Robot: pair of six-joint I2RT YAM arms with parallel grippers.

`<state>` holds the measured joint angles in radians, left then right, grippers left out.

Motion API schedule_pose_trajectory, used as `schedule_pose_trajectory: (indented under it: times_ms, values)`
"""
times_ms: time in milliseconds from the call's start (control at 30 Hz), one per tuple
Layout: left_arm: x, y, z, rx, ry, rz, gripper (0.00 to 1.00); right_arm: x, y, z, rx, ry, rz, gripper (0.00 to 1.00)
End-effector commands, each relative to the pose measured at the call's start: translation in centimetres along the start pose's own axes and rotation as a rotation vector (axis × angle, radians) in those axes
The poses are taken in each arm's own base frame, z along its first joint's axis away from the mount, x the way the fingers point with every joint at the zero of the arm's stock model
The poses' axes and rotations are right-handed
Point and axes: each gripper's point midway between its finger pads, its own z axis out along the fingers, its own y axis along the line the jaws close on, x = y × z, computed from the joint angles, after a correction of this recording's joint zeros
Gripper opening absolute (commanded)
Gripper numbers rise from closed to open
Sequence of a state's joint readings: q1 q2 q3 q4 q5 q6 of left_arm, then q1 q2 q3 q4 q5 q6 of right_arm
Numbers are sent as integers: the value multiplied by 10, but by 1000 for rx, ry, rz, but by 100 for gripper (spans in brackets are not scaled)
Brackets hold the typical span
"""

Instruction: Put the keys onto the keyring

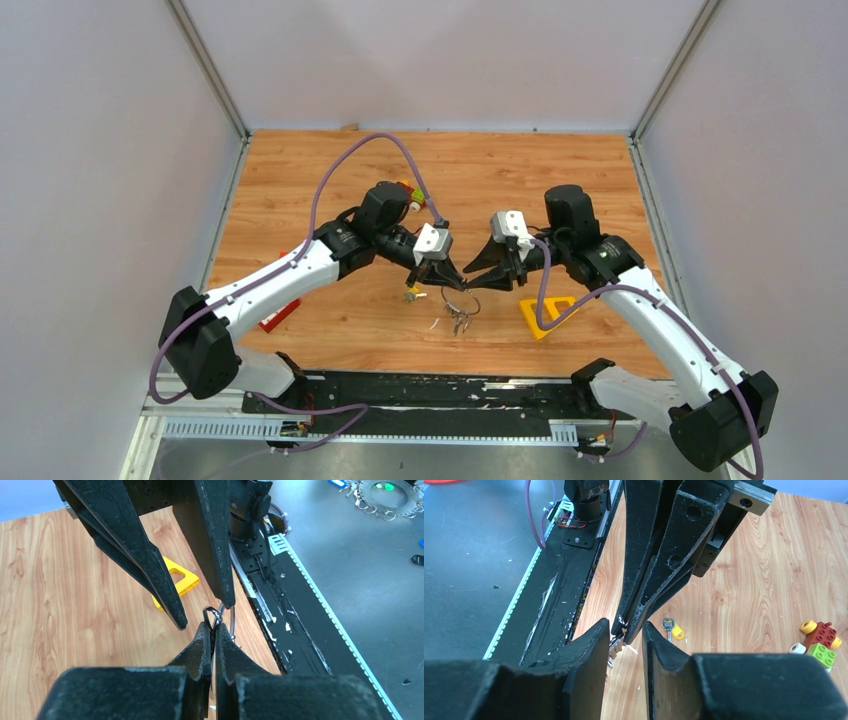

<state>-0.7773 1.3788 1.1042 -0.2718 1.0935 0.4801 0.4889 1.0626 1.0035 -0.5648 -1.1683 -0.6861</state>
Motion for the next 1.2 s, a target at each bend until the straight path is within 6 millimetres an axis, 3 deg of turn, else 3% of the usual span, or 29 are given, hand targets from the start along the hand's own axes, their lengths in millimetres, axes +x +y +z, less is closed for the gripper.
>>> schedule_pose_trajectory:
  times_ms: [0,633,900,1000,1167]
  values:
    - [-19,-11,-4,30,-48,83,0,-9,4,0,-23,-23,-65,28]
    - [-20,-10,-3,31,-50,73,0,-8,13,7,-76,-36,-47,21]
    - [-19,-9,-3,25,-49,79,0,-10,13,8,-74,-34,-50,2]
    - [-18,-6,-5,5,-40,95,0,-12,8,6,-38,-30,-47,0]
    - [-14,5,-12,-73,-3,142,29,-22,-6,2,65,-26,2,0]
